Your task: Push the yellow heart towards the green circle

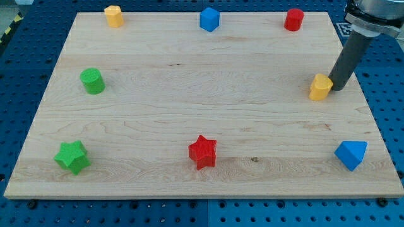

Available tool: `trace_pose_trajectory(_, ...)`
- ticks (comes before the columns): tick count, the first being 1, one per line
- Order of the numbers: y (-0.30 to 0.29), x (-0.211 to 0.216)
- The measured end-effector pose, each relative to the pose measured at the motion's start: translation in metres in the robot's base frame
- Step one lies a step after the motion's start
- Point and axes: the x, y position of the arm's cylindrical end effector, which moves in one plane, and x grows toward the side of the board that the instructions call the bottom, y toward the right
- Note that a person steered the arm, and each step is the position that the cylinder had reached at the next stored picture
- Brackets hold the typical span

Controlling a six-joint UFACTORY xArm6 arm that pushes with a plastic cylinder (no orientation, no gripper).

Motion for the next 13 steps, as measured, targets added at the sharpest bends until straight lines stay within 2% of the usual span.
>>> trace_pose_trajectory(2, 0.029, 0.031)
trace_pose_trajectory(3, 0.029, 0.027)
trace_pose_trajectory(5, -0.034, 0.024)
trace_pose_trajectory(6, -0.061, 0.005)
trace_pose_trajectory(7, -0.067, -0.004)
trace_pose_trajectory(10, -0.034, -0.010)
trace_pose_trajectory(12, -0.054, -0.019)
trace_pose_trajectory(13, -0.087, -0.019)
